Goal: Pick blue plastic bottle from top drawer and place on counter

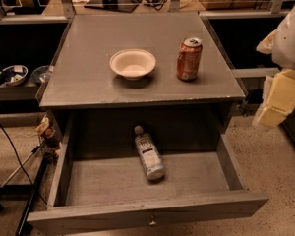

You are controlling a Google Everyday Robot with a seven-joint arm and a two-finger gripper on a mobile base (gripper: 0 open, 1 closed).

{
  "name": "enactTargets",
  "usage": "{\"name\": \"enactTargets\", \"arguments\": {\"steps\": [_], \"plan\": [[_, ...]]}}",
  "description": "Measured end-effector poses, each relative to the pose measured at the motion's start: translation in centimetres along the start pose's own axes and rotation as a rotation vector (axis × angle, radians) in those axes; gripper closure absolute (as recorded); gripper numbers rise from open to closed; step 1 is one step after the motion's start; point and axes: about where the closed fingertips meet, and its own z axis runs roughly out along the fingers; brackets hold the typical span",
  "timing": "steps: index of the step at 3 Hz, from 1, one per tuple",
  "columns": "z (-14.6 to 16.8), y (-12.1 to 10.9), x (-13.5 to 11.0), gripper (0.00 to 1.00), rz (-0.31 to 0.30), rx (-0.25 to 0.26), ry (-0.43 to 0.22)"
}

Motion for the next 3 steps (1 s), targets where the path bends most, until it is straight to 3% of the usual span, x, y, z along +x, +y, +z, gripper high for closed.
{"name": "enactTargets", "arguments": {"steps": [2, 3], "plan": [[4.0, 5.7, 1.2, 0.0, 0.075, -0.118, 0.011], [4.6, 5.9, 1.0, 0.0, 0.077, -0.114, 0.011]]}}
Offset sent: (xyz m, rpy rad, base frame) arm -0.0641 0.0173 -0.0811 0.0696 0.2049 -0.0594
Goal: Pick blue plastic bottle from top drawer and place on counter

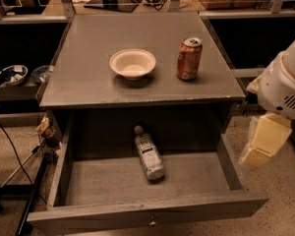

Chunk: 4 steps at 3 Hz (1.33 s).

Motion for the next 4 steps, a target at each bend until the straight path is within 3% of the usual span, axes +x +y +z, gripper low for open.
{"name": "enactTargets", "arguments": {"steps": [1, 2, 4], "plan": [[4.4, -0.8, -2.1, 0.0, 0.057, 0.025, 0.005], [4.4, -0.8, -2.1, 0.0, 0.057, 0.025, 0.005], [7.4, 0.8, -5.5, 0.0, 0.079, 0.001, -0.027]]}}
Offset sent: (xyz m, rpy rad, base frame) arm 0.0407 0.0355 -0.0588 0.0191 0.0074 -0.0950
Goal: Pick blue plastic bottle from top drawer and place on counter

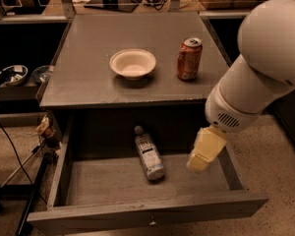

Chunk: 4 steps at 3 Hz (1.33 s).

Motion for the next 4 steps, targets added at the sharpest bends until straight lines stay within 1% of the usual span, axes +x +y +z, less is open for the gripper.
{"name": "enactTargets", "arguments": {"steps": [1, 2, 3, 4], "plan": [[0.8, 1.4, -1.3, 0.0, -0.034, -0.047, 0.001], [0.7, 1.4, -1.2, 0.0, -0.034, -0.048, 0.002], [2.1, 0.9, -1.3, 0.0, -0.025, -0.033, 0.021], [5.7, -0.6, -0.8, 0.0, 0.022, -0.059, 0.022]]}}
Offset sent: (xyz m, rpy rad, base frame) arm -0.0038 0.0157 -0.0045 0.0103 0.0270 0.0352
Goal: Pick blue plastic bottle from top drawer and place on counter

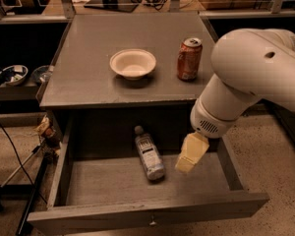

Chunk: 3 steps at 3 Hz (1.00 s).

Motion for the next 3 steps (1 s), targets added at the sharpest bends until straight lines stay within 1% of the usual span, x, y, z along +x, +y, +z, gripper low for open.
{"name": "enactTargets", "arguments": {"steps": [1, 2, 3], "plan": [[0.2, 0.0, 0.0, 0.0, 0.001, -0.003, 0.001], [1.2, 0.0, 0.3, 0.0, 0.014, -0.026, 0.0], [3.7, -0.3, 0.5, 0.0, 0.045, -0.075, -0.002]]}}
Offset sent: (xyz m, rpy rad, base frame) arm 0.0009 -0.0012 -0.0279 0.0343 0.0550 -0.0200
